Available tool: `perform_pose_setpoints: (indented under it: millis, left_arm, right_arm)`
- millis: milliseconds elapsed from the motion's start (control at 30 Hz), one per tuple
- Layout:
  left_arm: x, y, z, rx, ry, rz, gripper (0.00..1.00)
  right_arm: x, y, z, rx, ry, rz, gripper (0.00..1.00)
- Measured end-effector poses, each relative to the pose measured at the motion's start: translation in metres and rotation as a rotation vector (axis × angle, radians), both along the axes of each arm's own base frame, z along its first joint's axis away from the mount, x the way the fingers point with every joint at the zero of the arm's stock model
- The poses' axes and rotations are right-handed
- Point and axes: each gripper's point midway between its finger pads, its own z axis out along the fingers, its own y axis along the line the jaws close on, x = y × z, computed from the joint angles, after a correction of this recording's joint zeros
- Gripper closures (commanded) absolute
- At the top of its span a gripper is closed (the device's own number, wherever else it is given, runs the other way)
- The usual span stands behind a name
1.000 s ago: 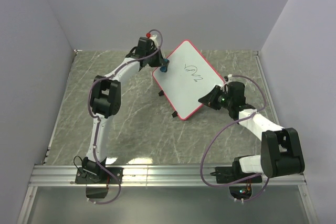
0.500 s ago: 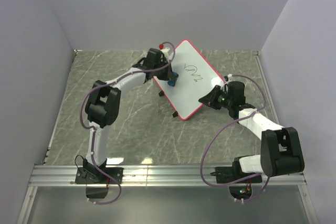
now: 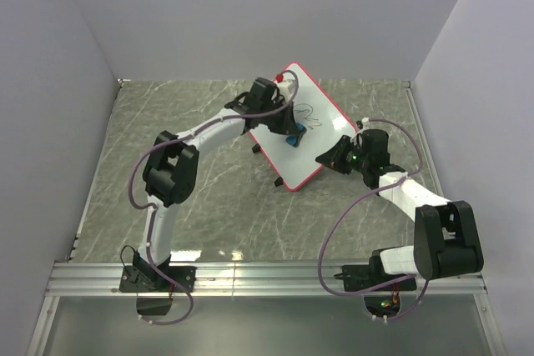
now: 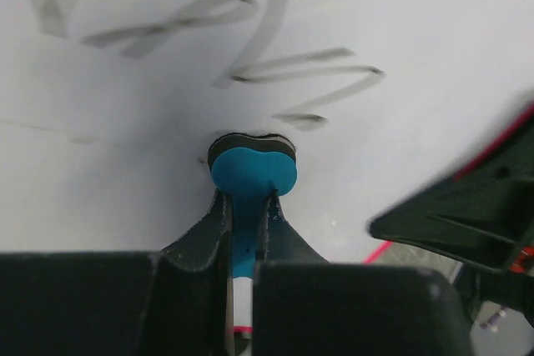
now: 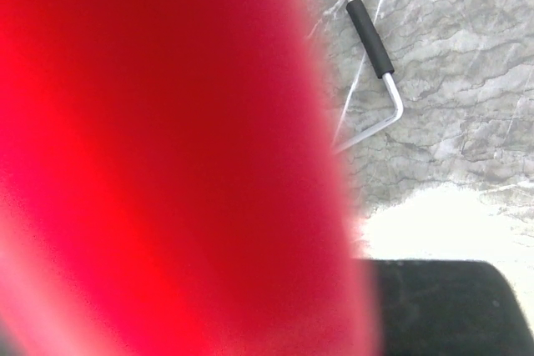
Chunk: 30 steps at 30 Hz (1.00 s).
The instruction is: Erase the whiteboard
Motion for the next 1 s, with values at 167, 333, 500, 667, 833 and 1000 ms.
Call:
perform_pose_setpoints:
  millis: [167, 333, 500, 667, 833, 1000]
  left_arm:
    - [0.063, 0.050, -0.011, 0.020, -0.009, 0.129, 1.00]
    - [0.120, 0.125, -0.037, 0.077, 0.004, 0.297, 1.00]
    - [0.116, 0.144, -0.056, 0.136, 0.006, 0.330, 1.00]
    - [0.076, 0.111, -0.047, 0.150, -0.012, 0.256, 1.00]
    - [0.012, 0.034, -0.019, 0.113, -0.056, 0.089, 1.00]
    - [-0.035, -0.019, 0.001, 0.055, -0.067, -0.046, 1.00]
  right_arm:
    - [0.000, 0.000, 0.001, 0.003, -0.002, -0.001, 1.00]
    - [-0.001, 0.001, 0.002, 0.005, -0.007, 0.001, 1.00]
    - [-0.001, 0.001, 0.002, 0.004, -0.008, 0.003, 1.00]
    - [-0.001, 0.001, 0.002, 0.002, -0.009, 0.003, 1.00]
    - [-0.001, 0.001, 0.002, 0.001, -0.008, 0.000, 1.00]
    - [0.000, 0.001, 0.002, 0.003, -0.010, -0.002, 1.00]
